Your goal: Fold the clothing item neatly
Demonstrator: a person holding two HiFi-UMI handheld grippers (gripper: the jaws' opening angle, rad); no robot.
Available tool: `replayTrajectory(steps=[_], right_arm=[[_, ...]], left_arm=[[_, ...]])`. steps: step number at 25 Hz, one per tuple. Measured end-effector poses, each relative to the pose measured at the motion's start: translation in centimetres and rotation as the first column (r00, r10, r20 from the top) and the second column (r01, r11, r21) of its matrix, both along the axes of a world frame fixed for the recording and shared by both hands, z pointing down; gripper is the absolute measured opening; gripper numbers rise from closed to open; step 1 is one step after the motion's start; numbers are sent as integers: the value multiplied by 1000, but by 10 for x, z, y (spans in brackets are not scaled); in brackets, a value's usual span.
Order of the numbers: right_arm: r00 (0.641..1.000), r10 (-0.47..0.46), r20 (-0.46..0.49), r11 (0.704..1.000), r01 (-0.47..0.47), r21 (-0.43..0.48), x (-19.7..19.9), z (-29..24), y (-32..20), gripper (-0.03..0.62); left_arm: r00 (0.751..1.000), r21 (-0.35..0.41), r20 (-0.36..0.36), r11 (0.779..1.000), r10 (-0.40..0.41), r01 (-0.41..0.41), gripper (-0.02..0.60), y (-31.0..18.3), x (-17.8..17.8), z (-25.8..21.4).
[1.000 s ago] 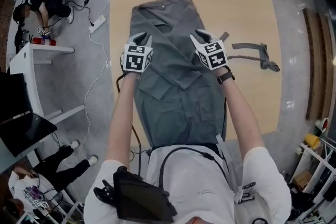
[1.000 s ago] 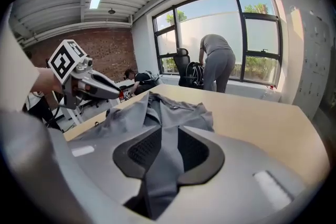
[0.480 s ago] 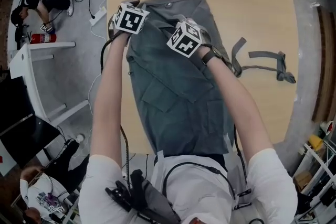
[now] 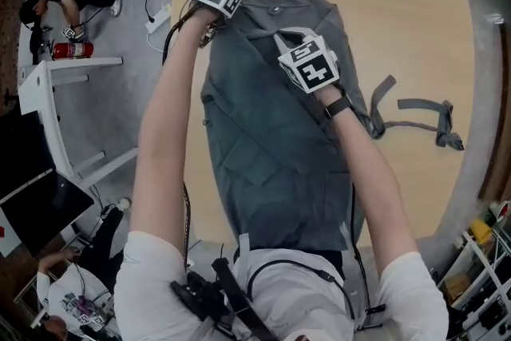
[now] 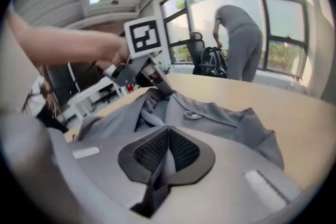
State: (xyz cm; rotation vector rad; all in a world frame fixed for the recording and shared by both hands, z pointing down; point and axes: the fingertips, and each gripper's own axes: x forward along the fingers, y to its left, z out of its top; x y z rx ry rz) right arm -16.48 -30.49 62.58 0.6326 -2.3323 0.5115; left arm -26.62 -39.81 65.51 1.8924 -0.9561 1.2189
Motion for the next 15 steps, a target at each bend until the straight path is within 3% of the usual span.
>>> replayTrajectory(steps=[3, 5, 7, 9, 11, 15], right_arm=[[973, 203, 108, 972, -188, -139, 27, -15, -27, 11], [955, 280, 99, 949, -260, -176, 44, -14, -39, 11], [962, 273, 31, 953, -266, -144, 53, -5, -42, 11], [977, 210, -38, 975, -212, -64, 54, -1, -40, 27], [983, 179, -40, 984, -179, 1, 57, -9, -44, 129], [962, 268, -52, 960, -262, 99, 100, -20, -94, 187]], left_arm=[[991, 41, -84, 993, -103, 107, 17, -32, 1, -16], [984, 68, -101, 985, -149, 156, 17, -49, 4, -21], [987, 93, -63, 984, -147, 153, 18, -57, 8, -15], [986, 118, -41, 980, -159, 163, 40, -60, 10, -6], [982, 154, -57, 970, -182, 189, 106, -60, 9, -4], [986, 192, -55, 968, -155, 162, 121, -49, -2, -10]])
